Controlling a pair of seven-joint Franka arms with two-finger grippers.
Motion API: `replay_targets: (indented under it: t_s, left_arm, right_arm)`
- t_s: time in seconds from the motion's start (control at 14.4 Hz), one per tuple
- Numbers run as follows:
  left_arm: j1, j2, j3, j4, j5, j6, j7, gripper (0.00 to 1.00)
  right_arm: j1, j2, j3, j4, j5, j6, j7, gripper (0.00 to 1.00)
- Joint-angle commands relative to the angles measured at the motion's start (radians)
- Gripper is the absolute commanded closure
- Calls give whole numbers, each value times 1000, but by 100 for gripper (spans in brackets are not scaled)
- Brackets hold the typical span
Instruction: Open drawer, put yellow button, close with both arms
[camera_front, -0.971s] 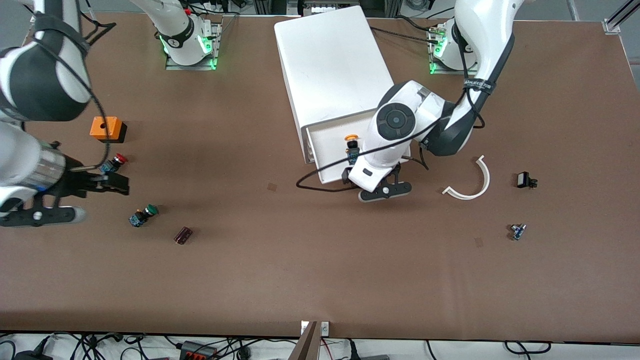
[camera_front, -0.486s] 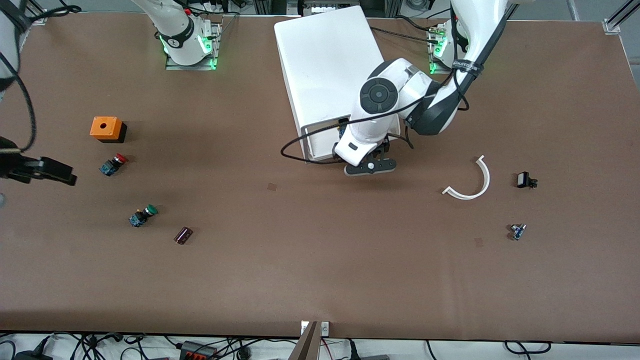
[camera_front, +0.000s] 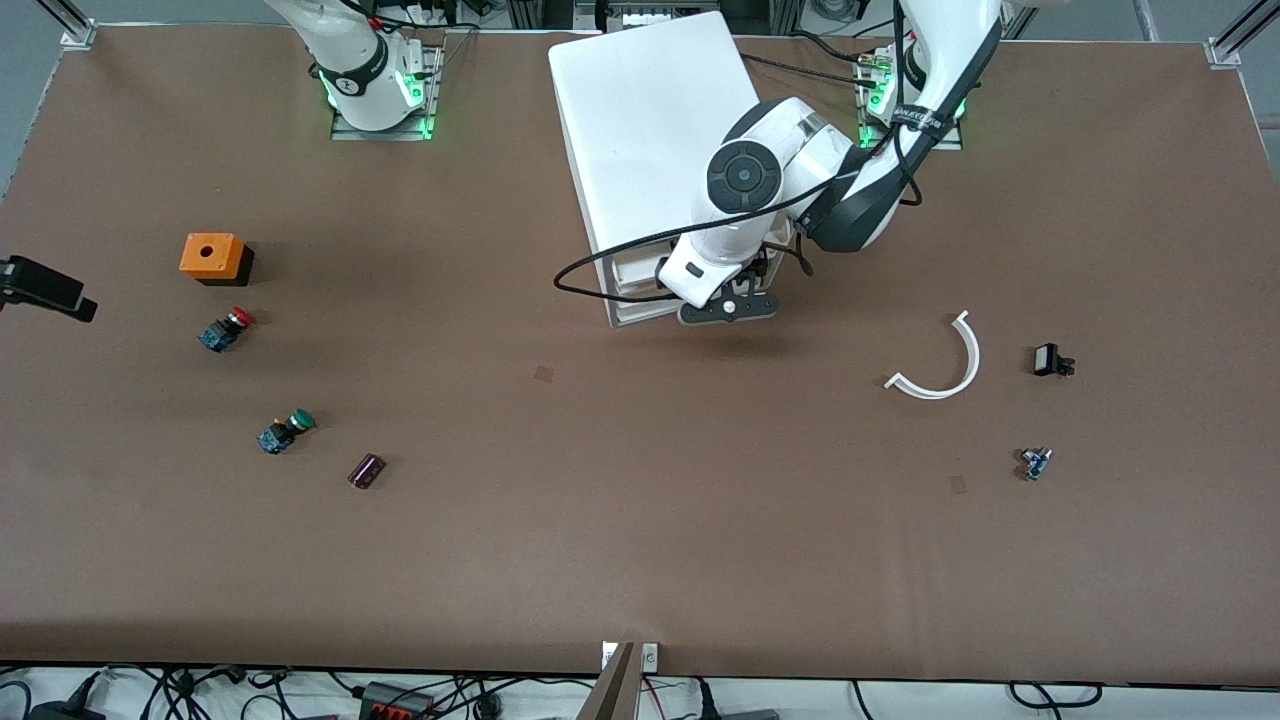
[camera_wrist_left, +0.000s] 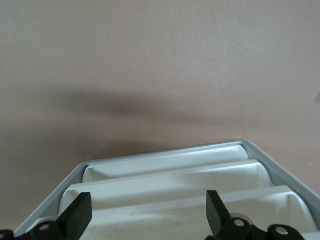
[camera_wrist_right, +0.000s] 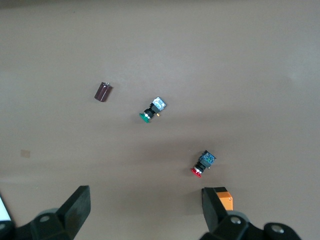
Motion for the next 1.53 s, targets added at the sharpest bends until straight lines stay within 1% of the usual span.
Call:
replay_targets:
  t_s: [0.0,0.07,0.21,0.35,0.49,0.62,0.76,0.83,0.9,1.11,1.25,1.32,1.46]
  left_arm:
    - [18,-33,-30,-43,-16,-47,-2,0]
    - [20,-33,-41,-43,-22,-52,-2,0]
    - [22,-33,-42,-40,-68,-52,4,0]
    - [49,-39,-45,-34,-71,-58,15,0]
    - [66,-43,-59,-34,-71,-60,27,0]
    - [92,-45,-58,-16,-62,-76,47,0]
    - [135,-46,-48,32,-54,-116,61,0]
    - [176,-46,-50,67,-34,-150,85,0]
    - [227,-46,-59,105,-13,-197,136,0]
    - [336,-48,-53,243,64,-372,308,0]
    - [434,-48,-58,326,67,-486,490,0]
    - [477,-48,-58,362,69,-520,585,0]
    - [529,-46,-45,435,72,-564,685,0]
  right_arm:
    - [2,-46,12,-50,-3,1,-15,0]
    - [2,-67,12,-86,-4,4,-15,0]
    - [2,-145,13,-207,-4,43,-16,0]
    - [2,-234,13,-342,-15,112,-21,0]
    - [2,-294,15,-430,-12,149,-19,0]
    - [2,-305,13,-447,-6,153,-22,0]
    - [5,-305,15,-444,-9,145,-22,0]
    - [8,-305,15,-439,-14,146,-24,0]
    - [10,-305,15,-439,-14,140,-24,0]
    - [10,-304,15,-424,-15,110,-22,0]
    - [7,-305,12,-422,-7,110,-19,0]
    - [10,-305,13,-422,-7,108,-9,0]
    - [10,-307,15,-424,-12,106,-9,0]
